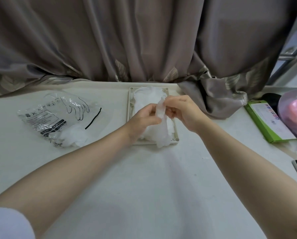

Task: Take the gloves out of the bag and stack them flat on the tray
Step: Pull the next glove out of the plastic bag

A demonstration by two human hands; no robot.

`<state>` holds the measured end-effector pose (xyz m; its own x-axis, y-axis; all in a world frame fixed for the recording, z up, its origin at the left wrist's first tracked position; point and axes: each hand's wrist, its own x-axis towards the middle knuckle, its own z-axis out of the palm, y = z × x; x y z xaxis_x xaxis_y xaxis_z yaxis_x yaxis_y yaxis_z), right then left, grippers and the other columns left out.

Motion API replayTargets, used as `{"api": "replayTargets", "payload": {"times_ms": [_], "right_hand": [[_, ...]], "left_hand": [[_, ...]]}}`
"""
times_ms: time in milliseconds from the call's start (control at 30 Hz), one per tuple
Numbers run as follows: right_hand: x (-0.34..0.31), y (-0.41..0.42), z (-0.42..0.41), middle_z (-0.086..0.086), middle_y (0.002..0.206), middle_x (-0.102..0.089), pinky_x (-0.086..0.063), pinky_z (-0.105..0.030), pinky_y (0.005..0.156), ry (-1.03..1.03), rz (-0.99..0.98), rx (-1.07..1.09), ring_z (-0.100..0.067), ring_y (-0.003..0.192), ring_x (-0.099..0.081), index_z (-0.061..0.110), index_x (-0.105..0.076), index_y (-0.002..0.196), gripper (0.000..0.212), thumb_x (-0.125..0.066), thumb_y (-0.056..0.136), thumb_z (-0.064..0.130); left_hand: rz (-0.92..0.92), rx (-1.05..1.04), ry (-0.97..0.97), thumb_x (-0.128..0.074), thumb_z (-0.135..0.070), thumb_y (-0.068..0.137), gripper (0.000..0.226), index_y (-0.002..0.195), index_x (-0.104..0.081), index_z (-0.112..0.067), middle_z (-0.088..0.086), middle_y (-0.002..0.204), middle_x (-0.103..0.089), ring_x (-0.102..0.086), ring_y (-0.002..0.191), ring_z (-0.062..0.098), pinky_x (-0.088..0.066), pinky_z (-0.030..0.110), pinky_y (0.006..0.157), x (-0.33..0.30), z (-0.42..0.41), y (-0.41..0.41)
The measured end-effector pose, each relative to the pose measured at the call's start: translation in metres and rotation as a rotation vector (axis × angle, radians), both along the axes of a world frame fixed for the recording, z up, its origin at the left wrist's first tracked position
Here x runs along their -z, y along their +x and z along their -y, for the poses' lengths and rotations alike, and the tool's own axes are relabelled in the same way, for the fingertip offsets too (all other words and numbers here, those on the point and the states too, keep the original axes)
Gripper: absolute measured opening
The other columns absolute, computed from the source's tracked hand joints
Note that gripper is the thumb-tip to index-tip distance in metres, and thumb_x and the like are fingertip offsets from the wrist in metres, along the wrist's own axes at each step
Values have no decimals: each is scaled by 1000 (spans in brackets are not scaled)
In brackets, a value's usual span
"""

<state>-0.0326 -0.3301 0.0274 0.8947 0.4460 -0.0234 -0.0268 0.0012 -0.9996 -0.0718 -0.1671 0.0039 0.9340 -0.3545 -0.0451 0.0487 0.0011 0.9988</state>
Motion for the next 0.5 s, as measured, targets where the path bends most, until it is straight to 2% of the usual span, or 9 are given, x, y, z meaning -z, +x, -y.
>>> {"api": "replayTargets", "payload": {"times_ms": [100,167,233,267,333,367,433,500], "right_hand": [[-3,-1,3,-6,72,-52,-33,-20,54,-96,78,-25,-9,56,-41,8,-75,79,34,-43,68,5],[-5,-1,4,7,71,-54,-36,-16,59,-276,210,-42,-1,60,-45,20,-75,82,42,-42,61,5],[-6,0,3,6,78,-50,-36,-15,65,-527,432,-60,0,66,-46,26,-72,88,41,-44,63,11],[-5,2,3,5,84,-49,-37,-17,70,-615,532,-55,-1,73,-47,24,-72,91,37,-46,66,14],[-2,6,4,0,108,-50,-37,-24,87,-673,625,-58,-16,101,-48,15,-71,95,27,-55,73,20],[-1,6,3,-3,122,-48,-33,-27,95,-681,616,-70,-22,115,-43,14,-69,94,21,-61,76,22],[-2,8,3,1,137,-42,-28,-27,102,-664,498,-87,-19,129,-35,20,-63,82,7,-70,81,21],[-2,11,4,8,133,-47,-30,-26,102,-617,371,-94,-11,127,-41,24,-58,69,19,-69,84,19]], "left_hand": [[34,84,-43,-64,-19,80,44,122,-53,-12,0,112,-63,-58,109,11,-48,24,91,-2,7,-1],[-23,13,-27,-65,-8,85,36,117,-54,-20,-7,108,-64,-61,100,4,-49,20,82,-2,9,0],[-31,-46,34,-56,-6,91,26,115,-57,-17,-6,98,-65,-62,91,6,-49,20,79,0,9,4],[-51,-58,42,-52,-9,94,20,113,-59,-14,-4,93,-65,-62,87,8,-49,21,77,0,7,5],[-148,-51,-18,-44,-14,99,21,109,-61,-11,0,91,-66,-64,86,13,-51,21,75,-4,6,9],[-194,-19,-66,-39,-15,100,25,111,-62,-10,3,94,-67,-65,89,15,-52,23,76,-6,2,10],[-262,65,-95,-31,-16,100,34,116,-60,-10,6,101,-67,-65,94,18,-53,26,77,-10,-4,13],[-335,83,-114,-26,-15,98,39,115,-60,-9,7,99,-67,-65,88,18,-54,26,71,-11,-12,17]]}}
